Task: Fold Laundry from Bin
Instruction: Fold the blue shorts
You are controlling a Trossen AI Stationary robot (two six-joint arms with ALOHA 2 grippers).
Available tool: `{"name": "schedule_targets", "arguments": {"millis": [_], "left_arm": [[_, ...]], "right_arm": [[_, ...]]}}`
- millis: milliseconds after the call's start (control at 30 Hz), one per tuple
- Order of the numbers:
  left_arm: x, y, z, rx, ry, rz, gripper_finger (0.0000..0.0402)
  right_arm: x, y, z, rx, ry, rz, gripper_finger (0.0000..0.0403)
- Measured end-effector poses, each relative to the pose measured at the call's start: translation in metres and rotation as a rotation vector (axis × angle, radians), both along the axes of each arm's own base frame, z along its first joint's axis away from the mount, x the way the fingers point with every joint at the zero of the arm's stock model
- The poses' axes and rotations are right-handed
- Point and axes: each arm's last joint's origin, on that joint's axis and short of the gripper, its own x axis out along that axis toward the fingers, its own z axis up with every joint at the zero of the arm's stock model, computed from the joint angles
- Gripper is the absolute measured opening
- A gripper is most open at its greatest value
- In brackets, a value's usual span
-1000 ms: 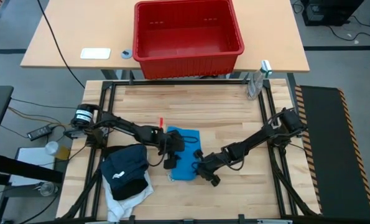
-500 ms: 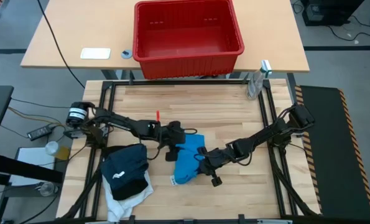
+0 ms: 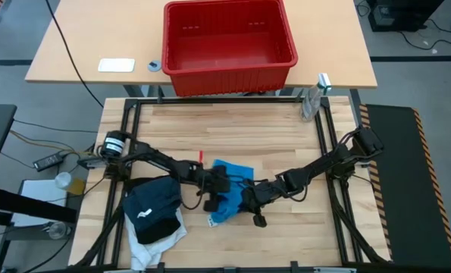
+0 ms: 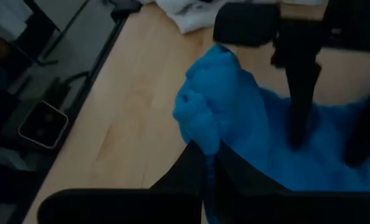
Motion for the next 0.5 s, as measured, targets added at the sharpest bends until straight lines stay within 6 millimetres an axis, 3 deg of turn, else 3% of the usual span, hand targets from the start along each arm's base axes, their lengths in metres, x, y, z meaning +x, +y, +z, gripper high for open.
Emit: {"name": "schedule_targets", "arguments": {"millis": [333, 500], "left_arm": [[-0.001, -0.001, -0.002, -0.038, 0.026, 0.046, 0.0164], [-0.003, -0.002, 0.001, -0.059, 0.037, 0.033, 0.0162]], "right_arm": [[0.001, -0.003, 0.004, 0.169, 0.047, -0.156, 0.0017], [-0.008, -0.003, 0.023, 0.177, 0.03, -0.21, 0.0016]]}}
